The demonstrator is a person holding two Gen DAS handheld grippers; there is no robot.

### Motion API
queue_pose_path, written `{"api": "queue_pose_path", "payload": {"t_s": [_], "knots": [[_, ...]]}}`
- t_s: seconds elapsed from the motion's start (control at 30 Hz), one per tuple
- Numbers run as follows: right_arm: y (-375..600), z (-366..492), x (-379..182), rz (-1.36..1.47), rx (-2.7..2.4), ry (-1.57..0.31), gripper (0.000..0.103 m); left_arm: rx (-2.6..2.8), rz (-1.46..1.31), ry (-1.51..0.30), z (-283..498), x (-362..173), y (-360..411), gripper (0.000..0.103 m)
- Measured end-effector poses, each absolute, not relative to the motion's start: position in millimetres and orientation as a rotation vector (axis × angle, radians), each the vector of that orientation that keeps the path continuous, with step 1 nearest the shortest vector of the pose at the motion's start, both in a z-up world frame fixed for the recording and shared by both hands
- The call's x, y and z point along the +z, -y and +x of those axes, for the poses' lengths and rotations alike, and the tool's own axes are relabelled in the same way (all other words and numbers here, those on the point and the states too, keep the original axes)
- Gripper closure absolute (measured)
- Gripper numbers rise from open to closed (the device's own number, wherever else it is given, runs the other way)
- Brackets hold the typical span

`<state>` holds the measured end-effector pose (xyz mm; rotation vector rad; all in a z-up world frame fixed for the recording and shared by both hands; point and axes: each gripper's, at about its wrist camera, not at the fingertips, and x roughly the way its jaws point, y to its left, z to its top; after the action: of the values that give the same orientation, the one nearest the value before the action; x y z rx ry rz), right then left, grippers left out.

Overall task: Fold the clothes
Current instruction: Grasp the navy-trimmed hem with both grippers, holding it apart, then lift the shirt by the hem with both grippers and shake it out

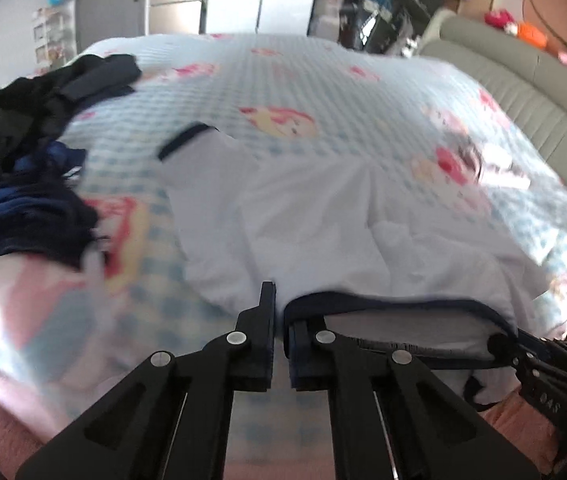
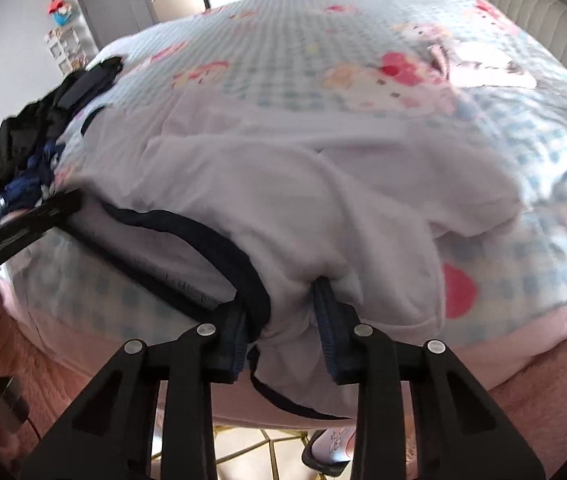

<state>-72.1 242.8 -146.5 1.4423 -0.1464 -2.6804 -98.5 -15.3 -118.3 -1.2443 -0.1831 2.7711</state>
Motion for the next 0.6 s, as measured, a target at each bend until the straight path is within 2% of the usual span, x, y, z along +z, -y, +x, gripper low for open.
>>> {"api": "queue_pose_path", "payload": {"t_s": [0.13, 0.2, 0.33, 0.4, 0.47, 0.5, 0.6], "knots": [[-232.4, -69.5, -118.1, 1.316, -2.739, 0.096, 0.06, 2.848, -1.177, 0.12, -82.2, -94.8, 25.4, 0.098], [-224.9, -68.2, -106.0, 1.259, -2.758, 0.038, 0.059, 2.86, -1.177, 0.132, -77.0, -90.7, 28.7, 0.098], [-222.8, -63.3, -99.7, 1.225, -2.771, 0.078, 0.059, 2.853, -1.197, 0.229, -64.4, -88.7, 38.6, 0.098], [-226.0, -59.5, -100.6, 1.235, -2.758, 0.106, 0.067, 2.804, -1.211, 0.277, -58.2, -90.2, 39.1, 0.098], [-226.2, -56.0, -99.2, 1.234, -2.754, 0.082, 0.086, 2.764, -1.211, 0.235, -52.5, -93.4, 29.7, 0.097], [-225.5, -52.7, -96.0, 1.218, -2.754, 0.062, 0.091, 2.751, -1.21, 0.196, -50.4, -95.5, 24.2, 0.097], [-220.3, -47.7, -90.0, 1.185, -2.743, 0.032, 0.096, 2.703, -1.26, 0.191, -54.7, -109.4, 16.2, 0.097]]}}
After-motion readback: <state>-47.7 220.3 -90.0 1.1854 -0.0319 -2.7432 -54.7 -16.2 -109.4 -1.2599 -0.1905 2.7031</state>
